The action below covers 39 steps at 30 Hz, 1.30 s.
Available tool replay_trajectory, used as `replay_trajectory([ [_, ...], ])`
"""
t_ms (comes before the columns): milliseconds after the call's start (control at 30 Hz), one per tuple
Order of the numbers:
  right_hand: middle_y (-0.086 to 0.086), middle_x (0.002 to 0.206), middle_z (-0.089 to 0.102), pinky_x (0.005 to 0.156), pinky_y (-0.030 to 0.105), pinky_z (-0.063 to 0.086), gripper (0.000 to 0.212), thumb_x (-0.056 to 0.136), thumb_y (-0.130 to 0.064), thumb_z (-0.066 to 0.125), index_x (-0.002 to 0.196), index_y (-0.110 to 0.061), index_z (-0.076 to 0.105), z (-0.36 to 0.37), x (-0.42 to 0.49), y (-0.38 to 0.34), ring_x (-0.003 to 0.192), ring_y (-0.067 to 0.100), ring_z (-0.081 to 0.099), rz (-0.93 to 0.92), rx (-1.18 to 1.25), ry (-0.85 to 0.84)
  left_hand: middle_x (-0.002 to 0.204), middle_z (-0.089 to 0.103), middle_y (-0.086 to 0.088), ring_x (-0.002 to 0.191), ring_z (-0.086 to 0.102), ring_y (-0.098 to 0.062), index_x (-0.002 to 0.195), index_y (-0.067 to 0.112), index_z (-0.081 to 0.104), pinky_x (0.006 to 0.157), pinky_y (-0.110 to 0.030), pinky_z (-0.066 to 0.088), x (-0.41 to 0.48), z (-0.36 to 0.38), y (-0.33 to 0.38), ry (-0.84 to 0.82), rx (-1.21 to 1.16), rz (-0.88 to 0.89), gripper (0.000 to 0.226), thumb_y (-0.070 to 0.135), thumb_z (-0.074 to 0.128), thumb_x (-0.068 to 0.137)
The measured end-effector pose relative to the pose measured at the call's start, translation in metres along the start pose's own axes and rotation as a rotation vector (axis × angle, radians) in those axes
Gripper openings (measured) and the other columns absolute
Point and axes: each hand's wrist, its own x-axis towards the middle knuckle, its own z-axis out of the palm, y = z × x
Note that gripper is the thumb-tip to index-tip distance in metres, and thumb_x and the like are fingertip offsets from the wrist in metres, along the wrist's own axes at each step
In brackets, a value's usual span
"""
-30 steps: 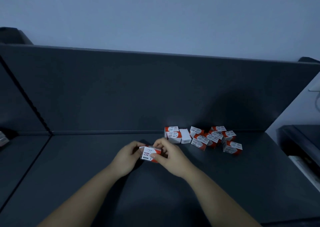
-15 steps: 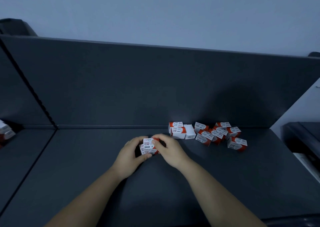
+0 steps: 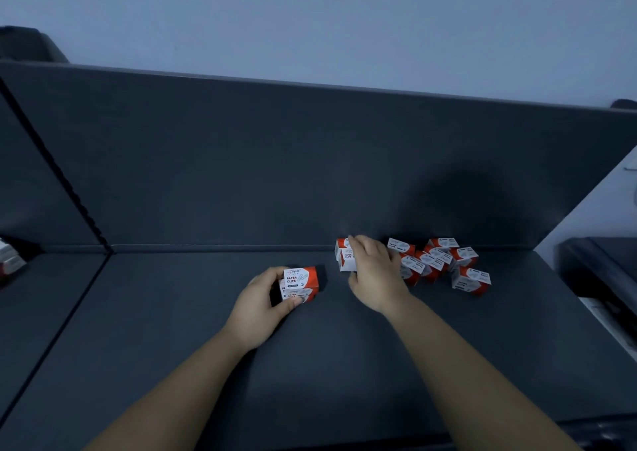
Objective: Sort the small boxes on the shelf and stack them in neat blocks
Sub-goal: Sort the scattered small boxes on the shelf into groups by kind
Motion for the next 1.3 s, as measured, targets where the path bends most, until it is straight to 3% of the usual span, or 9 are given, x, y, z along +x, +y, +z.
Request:
replay_trajectory([
  [200, 0.001, 0.138, 0.032, 0.117, 0.042, 0.011, 0.069, 0.089, -0.026, 0.059, 0.15, -0.019, 0.029, 0.003, -0.008, 0.004, 0.132, 0.022, 0.028, -0.071, -0.053, 0.032, 0.112, 0.065, 0.023, 0.109, 0.059, -0.002, 0.115, 0.039, 0.056, 0.098, -0.036, 0.048, 0.001, 0.0, 0.0, -0.002, -0.005, -0.021, 0.042, 0.029, 0.077, 0.081],
  [400, -0.001, 0.156, 0.026, 0.119, 0.044, 0.012, 0.059, 0.093, -0.019, 0.059, 0.147, -0.018, 0.034, -0.001, -0.004, 0.012, 0.146, 0.022, 0.018, -0.102, -0.024, -0.022, 0.11, 0.066, 0.021, 0.106, 0.06, 0.001, 0.11, 0.043, 0.055, 0.096, -0.033, 0.05, 0.001, 0.0, 0.002, -0.003, -0.017, -0.025, 0.042, 0.028, 0.079, 0.079],
  [533, -0.005, 0.142, 0.038, 0.114, 0.038, 0.018, 0.052, 0.092, -0.022, 0.063, 0.14, -0.023, 0.042, -0.007, -0.009, 0.013, 0.136, 0.021, 0.033, -0.094, 0.019, 0.001, 0.114, 0.064, 0.021, 0.109, 0.059, 0.001, 0.119, 0.045, 0.05, 0.098, -0.029, 0.048, -0.001, 0.0, 0.005, -0.003, -0.041, -0.027, 0.054, 0.029, 0.08, 0.077],
  [633, -0.008, 0.14, 0.04, 0.11, 0.039, 0.026, 0.054, 0.089, -0.027, 0.069, 0.136, -0.029, 0.043, -0.017, -0.018, 0.007, 0.131, 0.026, 0.032, -0.007, 0.211, -0.107, 0.119, 0.06, 0.023, 0.114, 0.056, -0.001, 0.131, 0.056, 0.039, 0.099, -0.025, 0.043, -0.002, -0.001, 0.005, -0.018, -0.074, -0.022, 0.071, 0.033, 0.079, 0.078],
  [867, -0.015, 0.112, 0.062, 0.086, 0.025, 0.051, 0.048, 0.075, -0.027, 0.083, 0.113, -0.035, 0.056, -0.023, -0.053, 0.007, 0.1, 0.004, 0.063, 0.141, 0.816, -0.195, 0.121, 0.059, 0.029, 0.119, 0.054, -0.003, 0.128, 0.049, 0.051, 0.105, -0.038, 0.043, -0.001, 0.0, 0.001, 0.0, -0.058, 0.044, 0.054, 0.03, 0.075, 0.084],
  [967, -0.006, 0.103, 0.071, 0.076, 0.025, 0.053, 0.026, 0.085, -0.028, 0.074, 0.108, -0.03, 0.06, -0.016, -0.061, 0.011, 0.093, 0.011, 0.066, 0.216, 0.989, -0.202, 0.122, 0.061, 0.025, 0.119, 0.055, -0.003, 0.129, 0.044, 0.053, 0.105, -0.038, 0.044, -0.001, 0.0, 0.001, -0.015, -0.075, 0.045, 0.052, 0.03, 0.075, 0.084],
  [1067, -0.006, 0.095, 0.072, 0.072, 0.022, 0.049, 0.006, 0.097, -0.031, 0.057, 0.1, -0.028, 0.063, -0.015, -0.064, 0.006, 0.088, 0.009, 0.065, 0.251, 0.974, -0.161, 0.122, 0.061, 0.025, 0.117, 0.055, 0.001, 0.129, 0.043, 0.053, 0.104, -0.033, 0.044, -0.001, -0.001, 0.003, -0.014, -0.061, 0.043, 0.051, 0.027, 0.074, 0.085],
  [1200, -0.004, 0.096, 0.061, 0.082, 0.029, 0.037, 0.027, 0.102, -0.034, 0.044, 0.079, -0.03, 0.059, -0.009, -0.064, -0.003, 0.102, 0.015, 0.052, 0.247, 0.735, -0.124, 0.121, 0.061, 0.025, 0.115, 0.055, 0.002, 0.129, 0.042, 0.053, 0.103, -0.029, 0.045, -0.001, -0.002, 0.004, -0.017, -0.06, 0.041, 0.051, 0.027, 0.074, 0.085],
  [1300, -0.009, 0.111, 0.055, 0.095, 0.03, 0.033, 0.024, 0.102, -0.037, 0.041, 0.106, -0.028, 0.063, -0.005, -0.067, -0.006, 0.113, 0.011, 0.043, 0.262, 0.694, -0.083, 0.12, 0.061, 0.024, 0.114, 0.055, 0.003, 0.128, 0.041, 0.054, 0.103, -0.028, 0.045, -0.003, -0.002, 0.004, -0.012, -0.067, 0.033, 0.051, 0.027, 0.075, 0.084],
])
